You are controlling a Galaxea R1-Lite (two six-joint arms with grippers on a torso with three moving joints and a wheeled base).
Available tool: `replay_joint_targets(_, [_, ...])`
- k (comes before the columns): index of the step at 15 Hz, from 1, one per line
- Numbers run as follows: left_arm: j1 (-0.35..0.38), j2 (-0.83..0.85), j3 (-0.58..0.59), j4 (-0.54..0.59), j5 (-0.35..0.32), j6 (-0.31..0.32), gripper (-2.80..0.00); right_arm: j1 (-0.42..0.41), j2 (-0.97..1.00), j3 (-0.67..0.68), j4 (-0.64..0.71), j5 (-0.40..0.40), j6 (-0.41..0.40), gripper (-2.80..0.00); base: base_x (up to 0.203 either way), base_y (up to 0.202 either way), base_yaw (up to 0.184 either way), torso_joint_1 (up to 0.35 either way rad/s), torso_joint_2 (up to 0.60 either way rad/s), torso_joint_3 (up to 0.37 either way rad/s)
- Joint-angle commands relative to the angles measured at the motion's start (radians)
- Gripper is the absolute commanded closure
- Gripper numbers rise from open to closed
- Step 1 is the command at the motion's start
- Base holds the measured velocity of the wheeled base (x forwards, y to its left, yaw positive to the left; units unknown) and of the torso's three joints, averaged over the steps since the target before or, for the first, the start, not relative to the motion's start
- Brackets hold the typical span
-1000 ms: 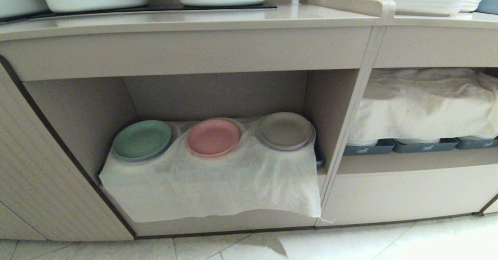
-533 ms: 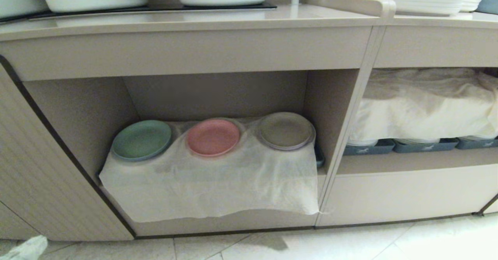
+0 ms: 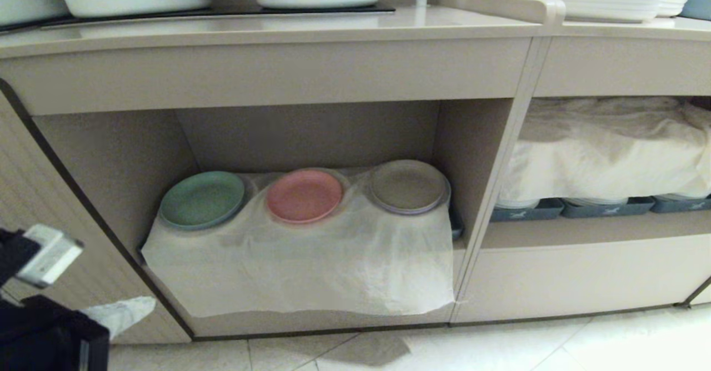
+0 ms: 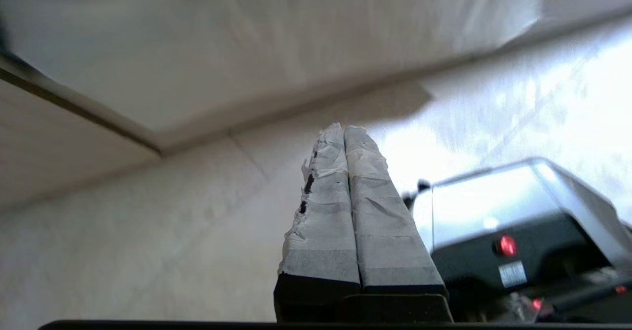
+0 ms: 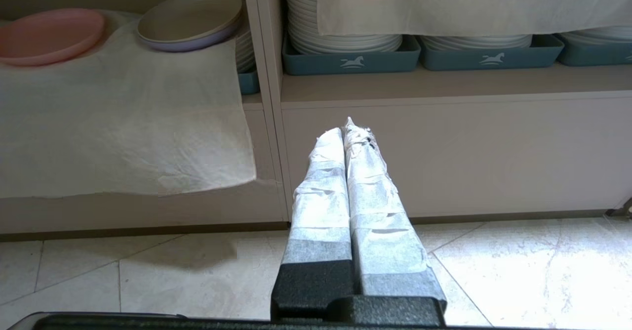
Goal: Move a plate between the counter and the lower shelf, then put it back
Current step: Pick up the plate in the cupboard
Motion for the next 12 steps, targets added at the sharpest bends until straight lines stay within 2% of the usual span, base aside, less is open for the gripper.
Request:
replay_joint_targets(1, [-0.005, 0.247, -0.057, -0.002, -0.006, 0.0, 0.0, 0.0, 0.001, 0.0, 0.0, 0.0, 0.0, 0.0, 0.0, 0.0, 0.0, 0.0, 0.0, 0.0])
replay_joint_targets(4, [-0.016, 0.446, -0.145, -0.046, -0.046, -0.022, 0.0, 0.0, 0.001, 0.0, 0.0, 0.0, 0.0, 0.0, 0.0, 0.0, 0.0, 0.0, 0.0, 0.0])
replay_joint_targets(8, [-0.063, 0.671, -0.198, -0.194, -0.061, -0.036, 0.0, 0.0, 0.001, 0.0, 0.0, 0.0, 0.0, 0.0, 0.0, 0.0, 0.0, 0.0, 0.0, 0.0])
replay_joint_targets(10, [-0.086, 0.764, -0.267, -0.23, -0.058, -0.081, 0.0, 0.0, 0.001, 0.0, 0.0, 0.0, 0.0, 0.0, 0.0, 0.0, 0.0, 0.0, 0.0, 0.0])
replay_joint_targets(12, [-0.112, 0.834, -0.337, -0.233, -0.019, -0.149, 0.0, 0.0, 0.001, 0.0, 0.0, 0.0, 0.0, 0.0, 0.0, 0.0, 0.0, 0.0, 0.0, 0.0])
